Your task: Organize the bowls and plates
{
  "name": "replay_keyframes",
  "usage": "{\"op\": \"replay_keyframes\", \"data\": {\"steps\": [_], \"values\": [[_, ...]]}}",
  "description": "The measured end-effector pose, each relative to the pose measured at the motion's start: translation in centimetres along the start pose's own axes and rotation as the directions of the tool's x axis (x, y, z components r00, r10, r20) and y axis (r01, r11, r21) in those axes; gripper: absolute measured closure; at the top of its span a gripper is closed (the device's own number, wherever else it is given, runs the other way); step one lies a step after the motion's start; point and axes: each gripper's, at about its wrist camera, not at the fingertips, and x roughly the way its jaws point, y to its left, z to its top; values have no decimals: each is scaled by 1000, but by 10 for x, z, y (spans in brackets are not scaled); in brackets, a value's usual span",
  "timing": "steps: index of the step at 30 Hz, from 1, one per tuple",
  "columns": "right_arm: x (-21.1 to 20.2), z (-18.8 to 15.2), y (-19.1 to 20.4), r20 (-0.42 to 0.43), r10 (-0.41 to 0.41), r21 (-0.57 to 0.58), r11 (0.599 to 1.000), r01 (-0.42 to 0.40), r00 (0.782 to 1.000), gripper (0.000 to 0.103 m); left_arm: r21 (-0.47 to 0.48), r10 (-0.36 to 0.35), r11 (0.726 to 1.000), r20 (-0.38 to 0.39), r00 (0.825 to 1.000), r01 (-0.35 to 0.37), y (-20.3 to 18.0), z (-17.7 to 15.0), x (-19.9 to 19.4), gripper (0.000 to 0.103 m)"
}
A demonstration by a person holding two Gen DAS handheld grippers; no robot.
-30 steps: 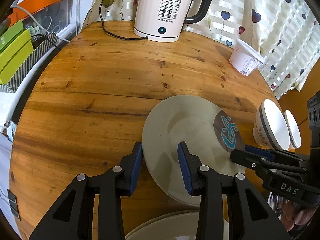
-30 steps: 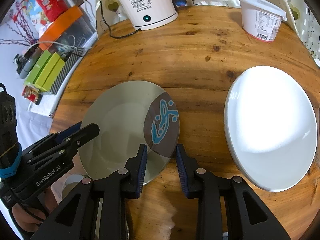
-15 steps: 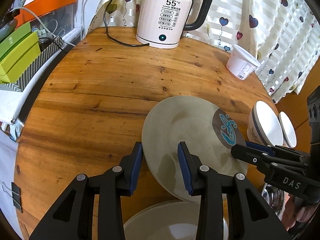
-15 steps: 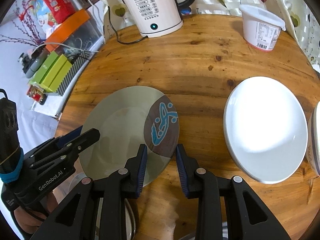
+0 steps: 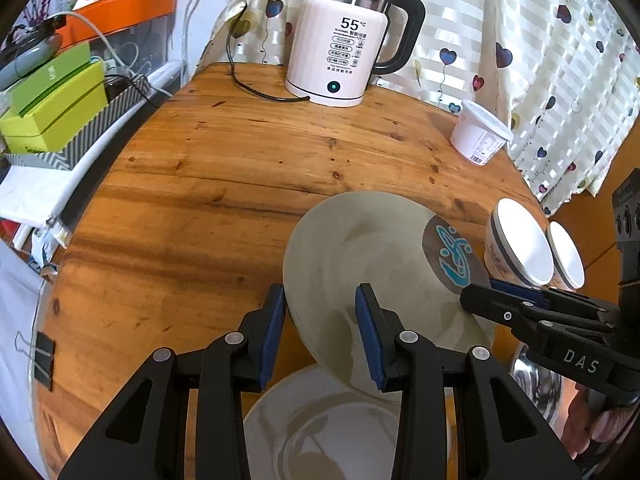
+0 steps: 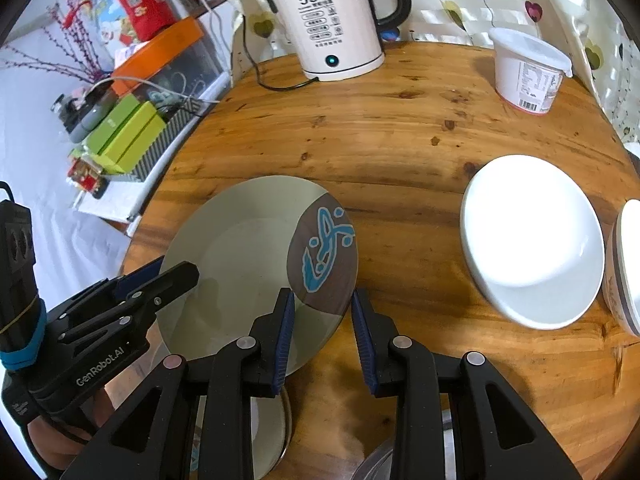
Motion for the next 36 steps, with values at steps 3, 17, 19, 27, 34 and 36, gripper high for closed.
{"op": "replay_keyframes", "data": {"steps": [3,17,19,27,34,36], "values": [[-2,-6,5,2,7,-11,1000,-7,1000,74,-6,8,1000,9,1000,-8,1,-6,-8,66],[-16,-37,23,-2,22,-58,998,-22,1000,74,-35,31,999,26,999,-30,4,-41,-34,66],[-17,-42,26,-3,24,-64,998,-24,1000,74,-38,36,999,28,999,-35,5,-46,-36,66],[-13,-60,38,-25,35,-90,995,-38,999,74,-65,56,996,26,998,-54,13,-68,-44,66],[-14,-72,45,-35,46,-105,993,-49,998,74,-78,66,995,28,997,-64,16,-83,-52,66],[-15,-75,46,-36,47,-108,993,-50,998,74,-79,67,995,29,997,-64,17,-87,-54,66]]}}
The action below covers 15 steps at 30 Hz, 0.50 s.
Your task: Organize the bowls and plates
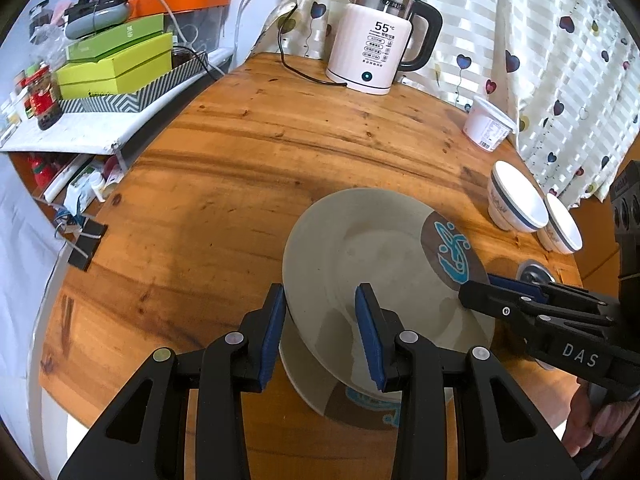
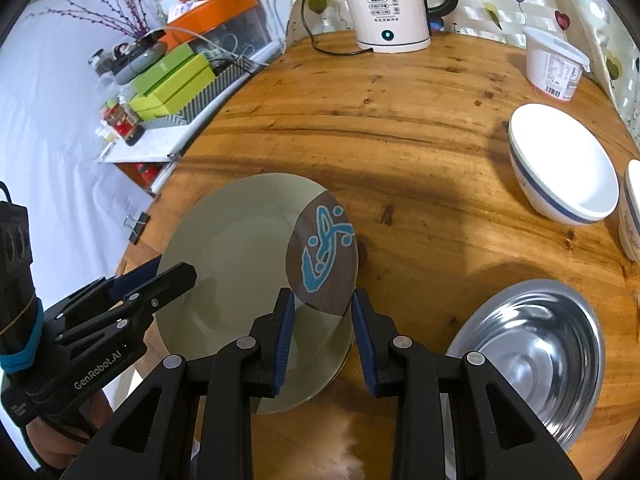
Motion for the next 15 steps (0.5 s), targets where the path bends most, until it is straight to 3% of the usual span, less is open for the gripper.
{"op": "replay_keyframes", "data": {"steps": [15], "values": [[2,-11,4,-13,4,-17,1000,-4,1000,74,-6,10,1000,-9,1000,-10,1,-19,-3,66]]}}
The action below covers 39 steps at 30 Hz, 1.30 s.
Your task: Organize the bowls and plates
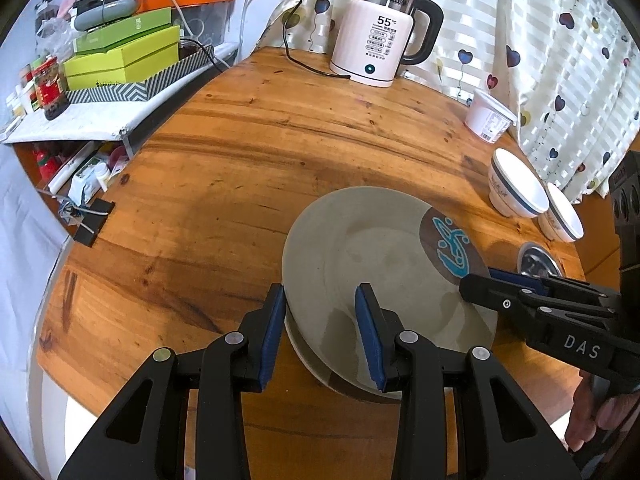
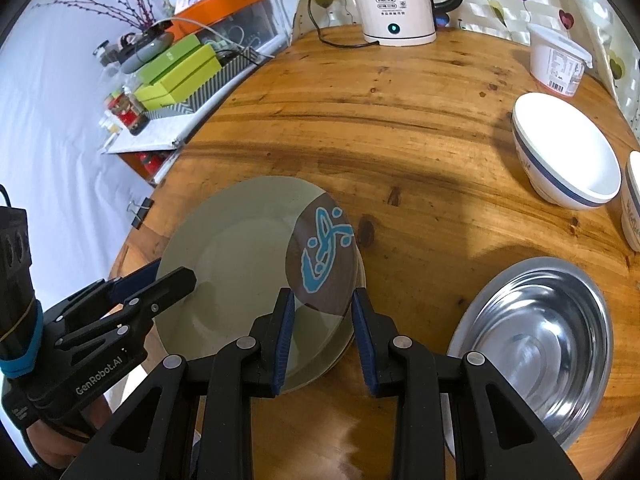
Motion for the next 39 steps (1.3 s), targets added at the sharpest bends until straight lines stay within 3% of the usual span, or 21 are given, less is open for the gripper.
{"op": "replay_keyframes", "data": {"steps": [15,39], "values": [[5,-6,1,-7,-12,-29,1000,11,1000,72,-1,9,1000,-12,1000,-9,1,-9,7,66],[-1,-8,-1,16,-10,-24,1000,10,1000,72,-32,-32,999,14,999,32,9,-9,1,66]]}}
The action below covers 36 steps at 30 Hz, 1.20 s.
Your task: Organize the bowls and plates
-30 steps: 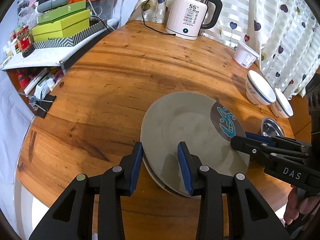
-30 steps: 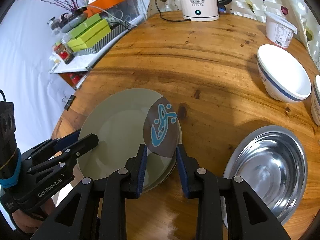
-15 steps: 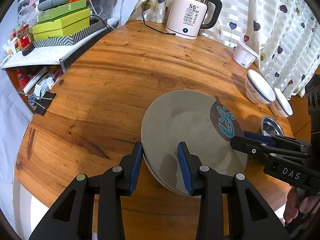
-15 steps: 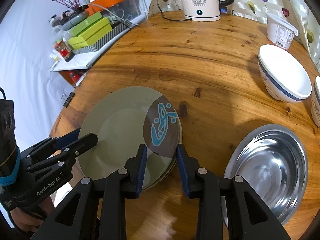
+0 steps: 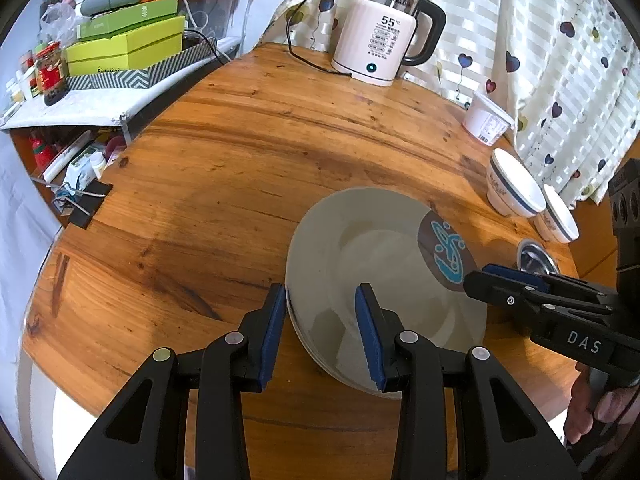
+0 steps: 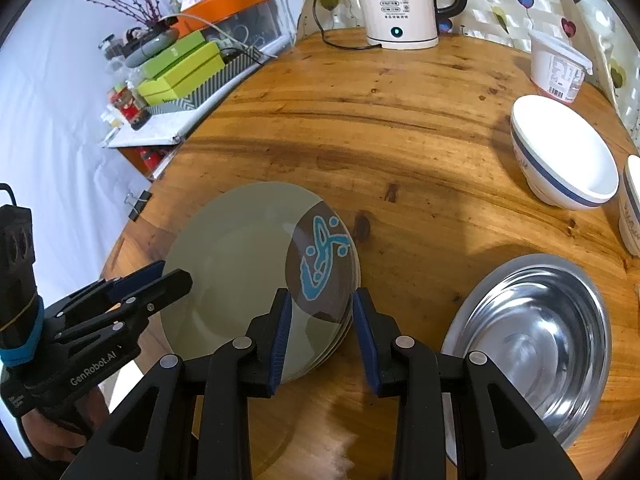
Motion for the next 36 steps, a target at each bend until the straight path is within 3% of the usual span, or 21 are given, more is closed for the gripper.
{"op": "replay_keyframes", "data": {"steps": [16,36], "values": [[2,1,-1,8,2,-17,1000,-1,1000,73,5,-6,1000,-2,1000,6,-2,-1,4,66],[-46,-2,-7,142,-42,-56,997,50,989,71,48,-6,999,72,997,3,-22,8,-20,66]]}}
